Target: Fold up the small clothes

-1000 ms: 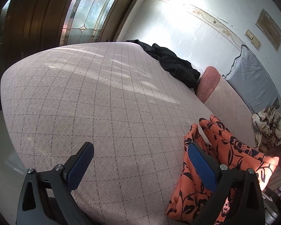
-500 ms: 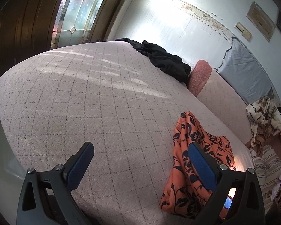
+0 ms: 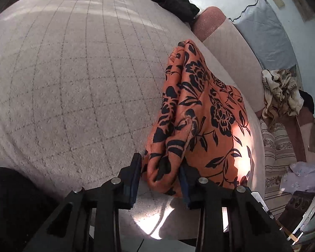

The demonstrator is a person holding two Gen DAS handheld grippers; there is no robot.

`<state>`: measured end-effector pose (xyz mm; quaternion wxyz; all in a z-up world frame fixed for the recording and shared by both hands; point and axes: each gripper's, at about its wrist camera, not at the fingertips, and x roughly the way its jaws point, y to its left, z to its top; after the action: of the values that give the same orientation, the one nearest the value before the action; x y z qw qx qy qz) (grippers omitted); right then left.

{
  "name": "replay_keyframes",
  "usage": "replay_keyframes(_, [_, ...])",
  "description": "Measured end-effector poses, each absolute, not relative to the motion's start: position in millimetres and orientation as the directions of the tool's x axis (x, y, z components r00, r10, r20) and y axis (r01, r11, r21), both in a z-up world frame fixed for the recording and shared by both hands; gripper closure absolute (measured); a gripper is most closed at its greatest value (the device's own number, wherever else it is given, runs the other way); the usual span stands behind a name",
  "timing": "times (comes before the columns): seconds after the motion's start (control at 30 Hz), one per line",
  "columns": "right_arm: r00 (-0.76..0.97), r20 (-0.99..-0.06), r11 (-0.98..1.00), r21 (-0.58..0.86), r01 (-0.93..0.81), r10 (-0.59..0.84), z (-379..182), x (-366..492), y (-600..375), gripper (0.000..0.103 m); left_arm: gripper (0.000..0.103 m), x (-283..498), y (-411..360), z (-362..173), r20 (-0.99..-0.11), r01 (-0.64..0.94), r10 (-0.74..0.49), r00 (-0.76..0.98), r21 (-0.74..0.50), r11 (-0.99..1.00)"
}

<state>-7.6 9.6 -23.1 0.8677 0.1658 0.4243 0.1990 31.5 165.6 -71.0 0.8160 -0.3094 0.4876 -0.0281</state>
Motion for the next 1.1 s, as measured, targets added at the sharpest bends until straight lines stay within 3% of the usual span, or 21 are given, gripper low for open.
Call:
replay_keyframes(0.1, [0.555, -0.641, 0.832, 0.521, -0.192, 0.53, -26, -5, -1, 0.022, 0.064, 20, 155, -35, -0.771, -0.218, -0.211, 0.601, -0.412, 0.885])
replay_keyframes(0.17, [0.557, -0.613, 0.803, 0.567, -0.184, 0.56, -23, -4, -10, 0.022, 0.055, 18, 146, -7, -0.733, -0.188, -0.13, 0.668, -0.334, 0.924])
replay_keyframes(0.23, [0.565, -0.582, 0.769, 0.619, -0.158, 0.585, -19, -1, -25, 0.022, 0.043, 24, 138, 17, -0.677, -0.143, -0.103, 0.728, -0.297, 0.944])
replay_keyframes(0.33, [0.565, -0.543, 0.702, 0.706, -0.093, 0.621, -20, 9, -54, 0.021, 0.04, 50, 116, 30, -0.631, -0.043, -0.109, 0.768, -0.221, 0.974])
replay_keyframes(0.4, [0.548, -0.545, 0.671, 0.74, -0.041, 0.634, -26, 21, -71, 0.021, 0.04, 73, 102, 17, -0.65, -0.032, -0.062, 0.758, -0.131, 0.991])
replay_keyframes(0.5, [0.496, -0.53, 0.598, 0.801, 0.025, 0.688, -41, 50, -90, 0.02, 0.04, 111, 95, -36, -0.766, -0.08, 0.049, 0.64, -0.003, 0.997])
replay_keyframes(0.53, [0.467, -0.513, 0.56, 0.827, 0.044, 0.721, -49, 62, -93, 0.019, 0.039, 115, 99, -55, -0.806, -0.088, 0.054, 0.59, 0.002, 0.996])
replay_keyframes(0.6, [0.396, -0.486, 0.485, 0.867, 0.111, 0.779, -73, 87, -93, 0.019, 0.033, 112, 109, -66, -0.792, -0.106, 0.018, 0.611, -0.058, 0.993])
replay_keyframes(0.7, [0.299, -0.477, 0.445, 0.879, 0.171, 0.827, -99, 109, -78, 0.019, 0.031, 113, 112, -65, -0.793, -0.097, 0.018, 0.609, -0.052, 0.994])
replay_keyframes(0.8, [0.336, -0.577, 0.591, 0.803, 0.071, 0.744, -76, 106, -63, 0.062, 0.029, 114, 116, -71, -0.786, -0.09, -0.008, 0.619, -0.081, 0.993])
replay_keyframes(0.83, [0.357, -0.602, 0.625, 0.778, 0.06, 0.715, -70, 100, -60, 0.065, 0.029, 114, 118, -71, -0.785, -0.089, -0.019, 0.619, -0.094, 0.992])
replay_keyframes(0.9, [0.371, -0.667, 0.691, 0.717, 0.088, 0.646, -83, 92, -58, 0.065, 0.028, 116, 118, -74, -0.788, -0.086, -0.032, 0.615, -0.107, 0.99])
replay_keyframes(0.97, [0.384, -0.613, 0.62, 0.775, 0.124, 0.69, -98, 91, -65, 0.063, 0.028, 116, 118, -74, -0.781, -0.088, -0.022, 0.624, -0.098, 0.991])
replay_keyframes(1.0, [0.382, -0.586, 0.592, 0.797, 0.115, 0.715, -93, 92, -67, 0.056, 0.028, 115, 119, -73, -0.779, -0.086, -0.019, 0.627, -0.093, 0.992])
replay_keyframes(1.1, [0.426, -0.545, 0.551, 0.826, 0.122, 0.722, -74, 91, -83, 0.047, 0.028, 113, 120, -73, -0.78, -0.092, -0.035, 0.624, -0.117, 0.989])
